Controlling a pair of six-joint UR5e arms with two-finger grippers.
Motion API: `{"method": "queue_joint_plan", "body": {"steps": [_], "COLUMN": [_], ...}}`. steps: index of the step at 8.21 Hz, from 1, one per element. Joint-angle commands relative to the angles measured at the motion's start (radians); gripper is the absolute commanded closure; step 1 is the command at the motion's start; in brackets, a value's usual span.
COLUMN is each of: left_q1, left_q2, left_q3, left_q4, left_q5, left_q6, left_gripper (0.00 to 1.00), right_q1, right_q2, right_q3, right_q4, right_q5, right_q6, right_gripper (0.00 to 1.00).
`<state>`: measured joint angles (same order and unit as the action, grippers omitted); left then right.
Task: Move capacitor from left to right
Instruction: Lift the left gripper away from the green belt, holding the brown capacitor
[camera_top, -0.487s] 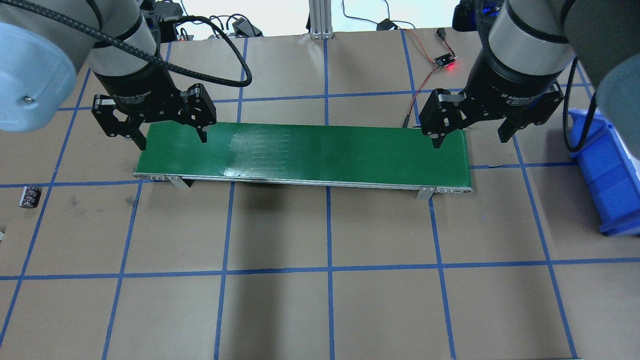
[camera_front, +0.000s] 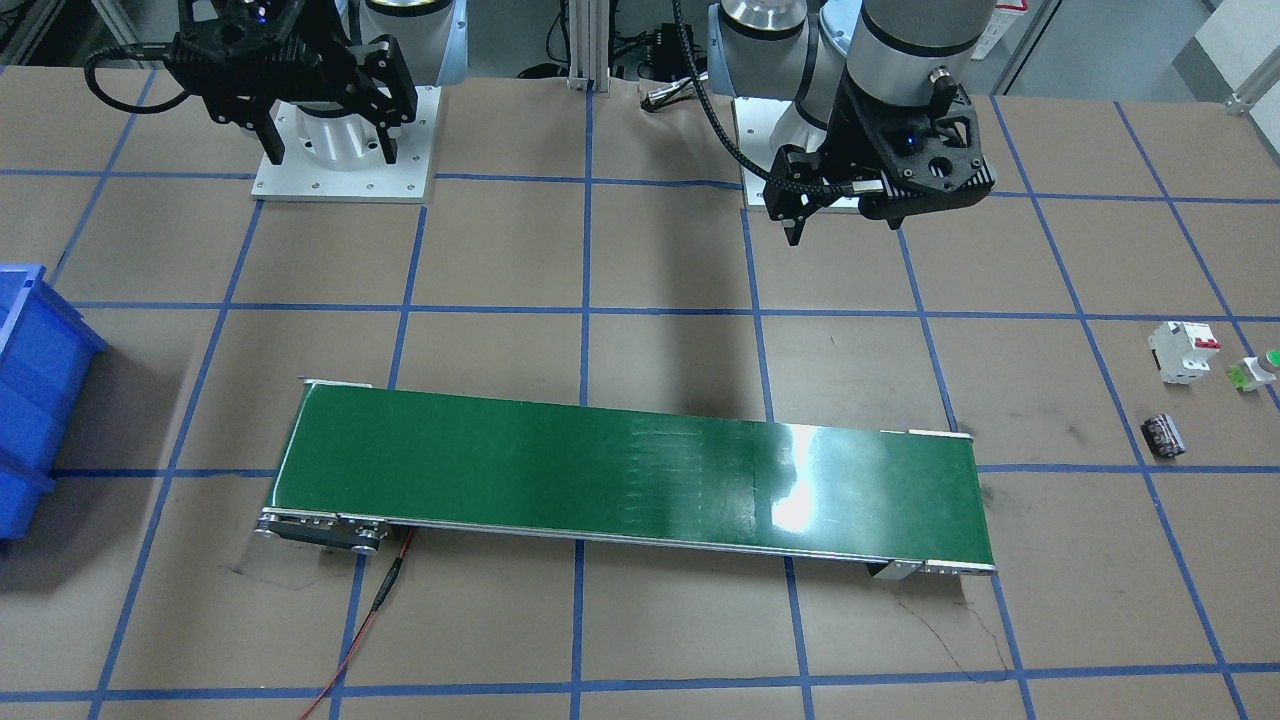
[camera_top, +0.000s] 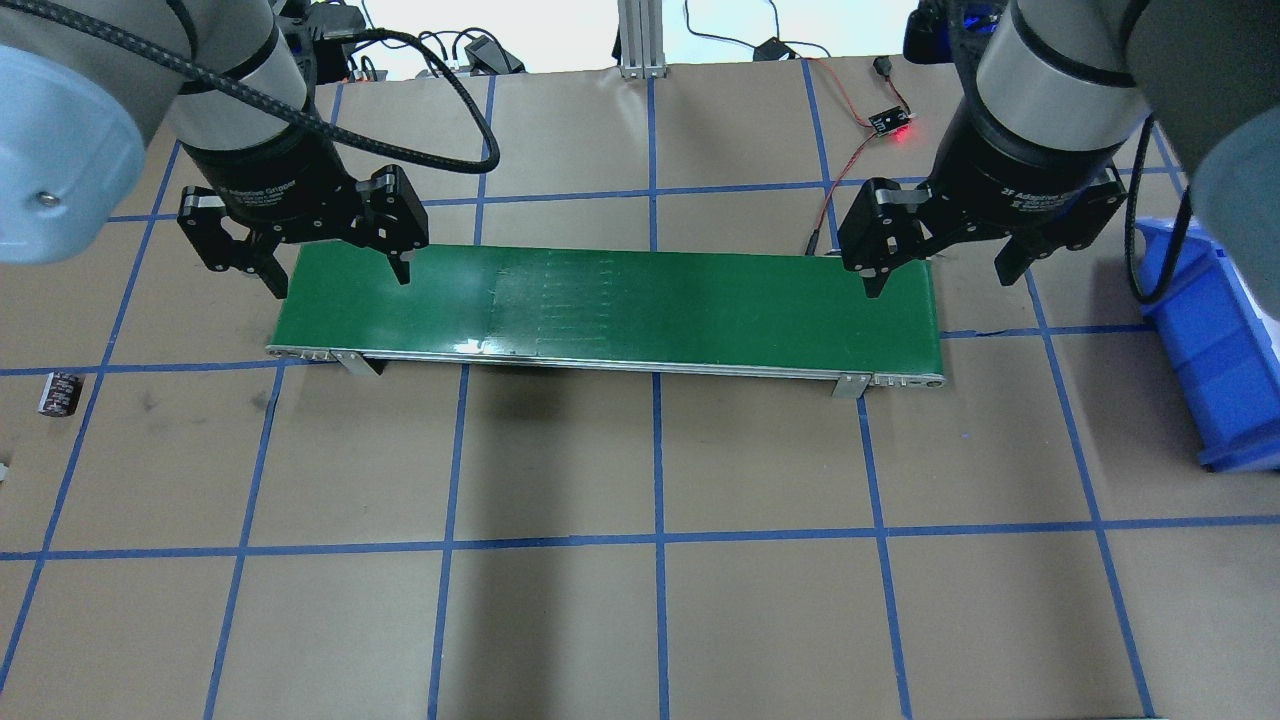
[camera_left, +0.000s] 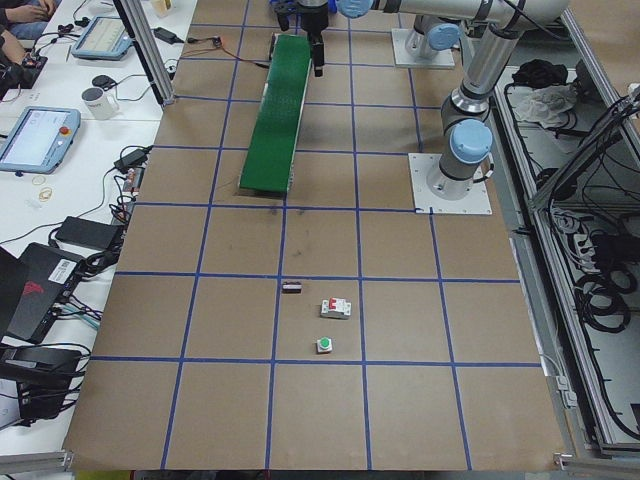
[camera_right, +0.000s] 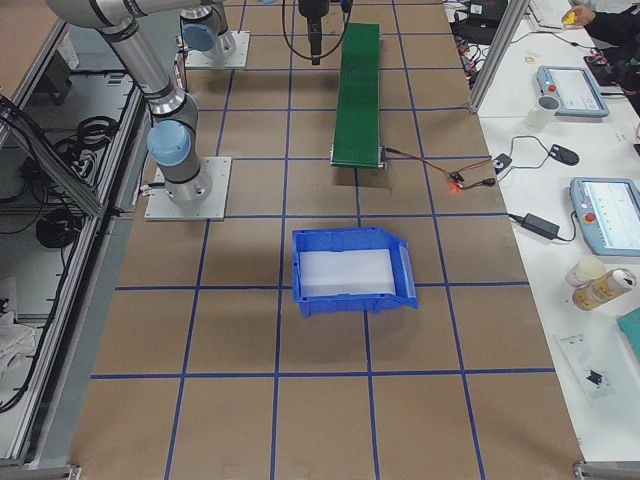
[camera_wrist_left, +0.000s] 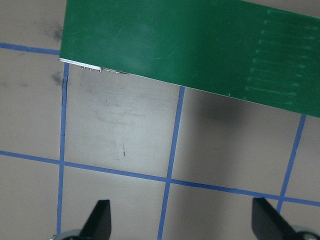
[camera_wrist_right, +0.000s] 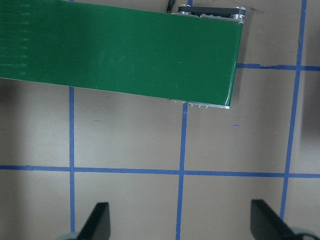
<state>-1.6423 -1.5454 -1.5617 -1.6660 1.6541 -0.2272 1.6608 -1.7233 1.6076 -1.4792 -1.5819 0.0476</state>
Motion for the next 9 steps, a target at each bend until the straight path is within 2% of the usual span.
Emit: {"method": "queue_joint_plan", "body": {"steps": [1,2,4,5,7,9], "left_q1": [0.088,0.224,0.488,0.554,0.648,0.804], "left_q2": [-0.001,-0.011,-0.051,-0.092,-0.187,-0.325], "left_q3": [0.0,-0.001,-0.001,-0.001,-0.02,-0.02], "left_q4": [-0.004,-0.012,0.005,0.07,0.321,0.421], "left_q5": [0.036,0.051,0.059,0.073,0.136,0.107], "left_q6": [0.15,0.196,0.464,0.592,0.832,0.937], "left_gripper": [0.0,0.0,0.0,0.0,0.0,0.0], "right_q1": [0.0,0.0,0.0,0.0,-0.001,-0.001], "right_q2": [0.001,0.001,-0.001,0.001,-0.001,-0.001], "right_q3": [0.0,0.0,0.0,0.0,0.0,0.0], "right_q4": [-0.001,0.0,-0.001,-0.001,-0.001,0.0], "right_q5": [0.005,0.003,0.003,0.003,0.002,0.0], "right_q6": [0.0,0.0,0.0,0.0,0.0,0.0], "right_gripper": [0.0,0.0,0.0,0.0,0.0,0.0]}}
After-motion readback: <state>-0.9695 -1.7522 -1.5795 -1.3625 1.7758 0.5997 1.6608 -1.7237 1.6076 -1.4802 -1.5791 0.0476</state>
